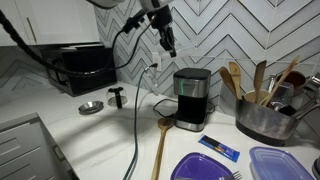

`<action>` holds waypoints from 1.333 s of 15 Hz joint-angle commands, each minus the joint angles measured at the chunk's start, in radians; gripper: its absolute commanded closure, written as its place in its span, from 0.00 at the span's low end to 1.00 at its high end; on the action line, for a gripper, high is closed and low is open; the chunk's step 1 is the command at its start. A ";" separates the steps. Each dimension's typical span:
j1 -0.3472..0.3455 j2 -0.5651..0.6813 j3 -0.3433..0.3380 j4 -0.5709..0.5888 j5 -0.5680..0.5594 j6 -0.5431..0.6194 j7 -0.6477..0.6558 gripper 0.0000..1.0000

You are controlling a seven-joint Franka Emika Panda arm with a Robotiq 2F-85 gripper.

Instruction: Remove the clear bowl from the coffee maker top and move it to the left of the metallic plate on the counter top

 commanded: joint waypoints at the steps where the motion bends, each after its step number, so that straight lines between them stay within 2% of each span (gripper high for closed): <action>1: 0.050 -0.208 0.048 -0.229 -0.016 -0.003 -0.084 0.98; 8: 0.126 -0.426 0.178 -0.470 0.025 -0.051 -0.272 0.98; 12: 0.170 -0.499 0.247 -0.572 0.042 -0.022 -0.373 0.98; 13: 0.177 -0.510 0.260 -0.585 0.046 -0.016 -0.385 0.98; 14: 0.149 -0.447 0.263 -0.504 0.024 -0.046 -0.335 0.93; 20: 0.159 -0.482 0.282 -0.544 0.029 -0.040 -0.362 0.93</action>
